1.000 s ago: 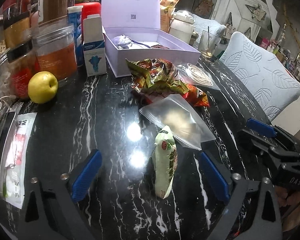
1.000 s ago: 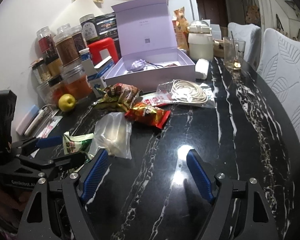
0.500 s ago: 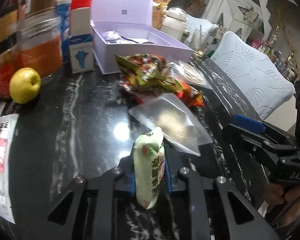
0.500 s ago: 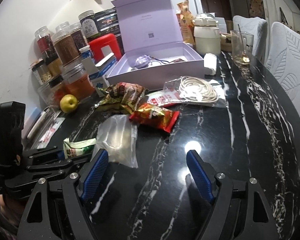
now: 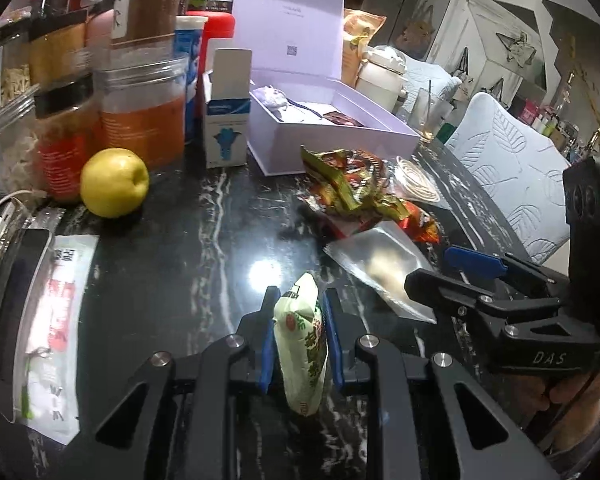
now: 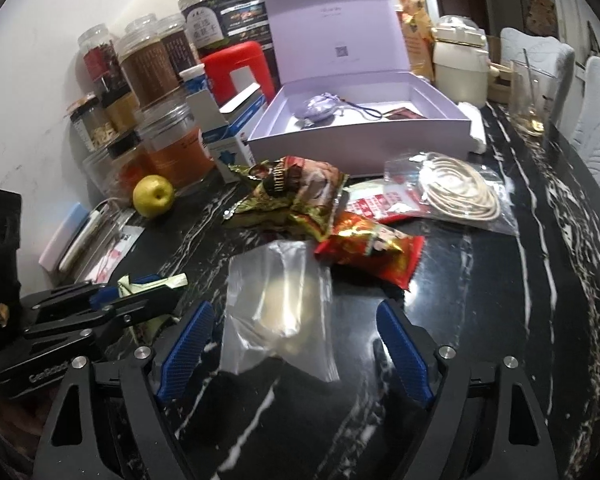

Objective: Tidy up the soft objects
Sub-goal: 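Lift the green-white snack packet with the left gripper toward the box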

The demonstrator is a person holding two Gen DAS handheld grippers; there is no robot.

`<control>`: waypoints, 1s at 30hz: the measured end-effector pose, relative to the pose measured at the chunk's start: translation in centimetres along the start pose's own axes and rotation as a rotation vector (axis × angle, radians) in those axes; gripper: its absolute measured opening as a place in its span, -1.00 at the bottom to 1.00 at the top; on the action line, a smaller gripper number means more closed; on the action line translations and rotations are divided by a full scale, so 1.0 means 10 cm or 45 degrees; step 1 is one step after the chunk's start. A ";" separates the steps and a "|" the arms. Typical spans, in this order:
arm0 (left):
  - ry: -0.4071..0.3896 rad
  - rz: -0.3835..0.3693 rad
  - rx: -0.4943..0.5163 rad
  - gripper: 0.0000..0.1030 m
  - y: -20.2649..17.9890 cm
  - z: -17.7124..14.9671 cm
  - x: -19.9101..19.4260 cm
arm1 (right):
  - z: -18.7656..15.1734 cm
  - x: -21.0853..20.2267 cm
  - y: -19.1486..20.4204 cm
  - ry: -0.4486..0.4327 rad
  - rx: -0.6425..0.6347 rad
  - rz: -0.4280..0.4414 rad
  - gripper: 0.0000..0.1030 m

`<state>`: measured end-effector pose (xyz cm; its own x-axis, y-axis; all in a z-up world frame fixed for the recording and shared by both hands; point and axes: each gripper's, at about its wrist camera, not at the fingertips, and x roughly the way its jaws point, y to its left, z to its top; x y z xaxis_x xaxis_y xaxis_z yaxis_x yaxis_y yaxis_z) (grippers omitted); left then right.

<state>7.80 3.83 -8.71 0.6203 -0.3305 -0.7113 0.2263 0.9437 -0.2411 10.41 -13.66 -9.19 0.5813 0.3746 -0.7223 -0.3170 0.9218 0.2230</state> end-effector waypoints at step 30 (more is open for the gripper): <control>0.029 0.079 0.055 -0.59 -0.15 -0.08 -0.12 | 0.02 0.08 0.00 0.024 -0.005 0.025 0.65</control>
<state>6.14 2.85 -8.05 0.6170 -0.2707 -0.7389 0.2205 0.9608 -0.1679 10.96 -13.34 -9.63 0.5604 0.3907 -0.7303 -0.3313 0.9139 0.2348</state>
